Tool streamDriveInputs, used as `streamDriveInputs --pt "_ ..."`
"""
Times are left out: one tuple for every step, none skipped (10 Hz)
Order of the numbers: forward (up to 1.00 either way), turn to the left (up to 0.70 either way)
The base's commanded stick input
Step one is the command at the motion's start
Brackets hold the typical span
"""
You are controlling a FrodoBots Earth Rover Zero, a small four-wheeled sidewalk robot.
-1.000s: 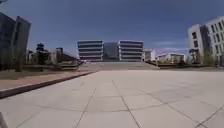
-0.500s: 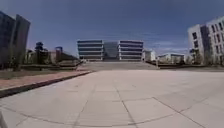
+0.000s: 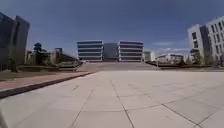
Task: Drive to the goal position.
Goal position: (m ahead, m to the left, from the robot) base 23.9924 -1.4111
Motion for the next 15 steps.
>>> streamDriveInputs --pt "0.7 -0.05" --pt "0.7 -0.05" --pt "0.7 -0.05" --pt "0.7 -0.05" --pt "0.7 -0.05" --pt "0.7 -0.05" --pt "0.7 -0.05" --pt "0.7 -0.05" --pt "0.7 -0.05" --pt "0.7 -0.05" --pt "0.7 -0.05" --pt "0.7 -0.05" --pt "0.7 -0.05" --pt "0.7 -0.05" --pt "0.7 -0.05"
